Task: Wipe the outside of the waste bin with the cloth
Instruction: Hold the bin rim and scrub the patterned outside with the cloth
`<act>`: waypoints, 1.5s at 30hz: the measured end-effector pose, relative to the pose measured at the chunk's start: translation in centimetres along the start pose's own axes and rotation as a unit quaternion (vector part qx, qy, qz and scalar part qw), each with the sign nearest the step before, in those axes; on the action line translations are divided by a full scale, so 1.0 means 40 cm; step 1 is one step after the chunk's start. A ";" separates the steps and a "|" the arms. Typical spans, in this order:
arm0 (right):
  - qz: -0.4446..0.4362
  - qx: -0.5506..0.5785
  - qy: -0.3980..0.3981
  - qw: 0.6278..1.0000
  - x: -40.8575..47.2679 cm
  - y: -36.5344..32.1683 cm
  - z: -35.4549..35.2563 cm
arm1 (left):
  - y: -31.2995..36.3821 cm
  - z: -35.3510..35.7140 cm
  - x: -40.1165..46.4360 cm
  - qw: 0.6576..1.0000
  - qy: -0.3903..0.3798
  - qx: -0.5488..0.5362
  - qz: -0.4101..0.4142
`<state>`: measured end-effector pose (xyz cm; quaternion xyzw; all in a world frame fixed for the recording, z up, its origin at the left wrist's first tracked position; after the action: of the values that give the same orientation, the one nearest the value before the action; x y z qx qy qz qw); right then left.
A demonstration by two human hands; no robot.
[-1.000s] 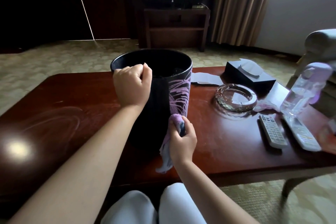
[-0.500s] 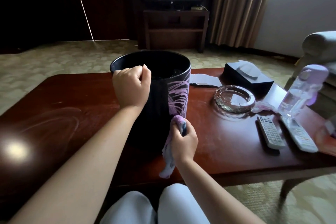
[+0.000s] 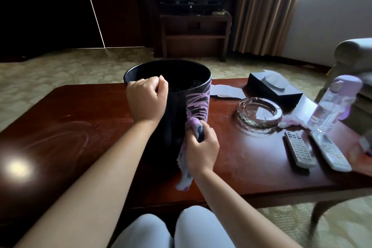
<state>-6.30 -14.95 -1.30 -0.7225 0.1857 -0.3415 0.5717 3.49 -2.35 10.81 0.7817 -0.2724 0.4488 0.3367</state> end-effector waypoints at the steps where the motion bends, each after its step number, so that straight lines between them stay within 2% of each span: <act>1: -0.013 0.001 0.002 1.000 0.005 -0.016 -0.001 | 0.000 0.000 0.000 1.000 0.002 0.002 0.001; 7: 0.009 -0.049 -0.009 0.999 -0.022 0.019 0.002 | 0.003 -0.004 0.001 1.000 0.002 0.001 -0.001; 13: -0.058 -0.029 0.020 0.998 0.022 -0.078 -0.003 | 0.006 -0.005 0.002 1.000 -0.003 0.000 0.005; 19: 0.001 -0.079 -0.012 0.997 -0.021 0.004 0.001 | 0.001 -0.004 0.002 1.000 -0.011 -0.007 0.001; 25: -0.036 -0.011 0.028 0.999 0.037 -0.089 0.001 | 0.001 -0.003 0.003 1.000 -0.013 -0.004 0.004; 31: -0.021 -0.049 0.007 0.999 0.002 -0.056 0.000 | 0.007 -0.006 0.005 1.000 -0.014 0.003 0.010; 37: -0.094 -0.030 0.026 0.995 0.055 -0.173 -0.008 | 0.005 -0.006 0.004 1.000 -0.012 0.004 0.013; 42: -0.051 -0.074 0.001 0.996 0.015 -0.113 0.001 | 0.009 -0.012 0.007 1.000 -0.015 0.000 0.012; 45: -0.070 -0.061 0.020 0.995 0.043 -0.160 -0.010 | 0.010 -0.009 0.007 1.000 -0.021 -0.004 0.011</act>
<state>-6.17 -14.58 5.32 -0.7601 0.1663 -0.3833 0.4978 3.14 -2.37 11.29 0.7865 -0.2899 0.4345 0.3295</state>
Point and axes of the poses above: each hand's wrist, its own x-axis towards the middle knuckle, its own z-axis out of the palm, y = z × x, the point moved 6 cm from there along x, towards the middle knuckle, and after that the axes turned 7 degrees about -y, right-handed, at the moved point
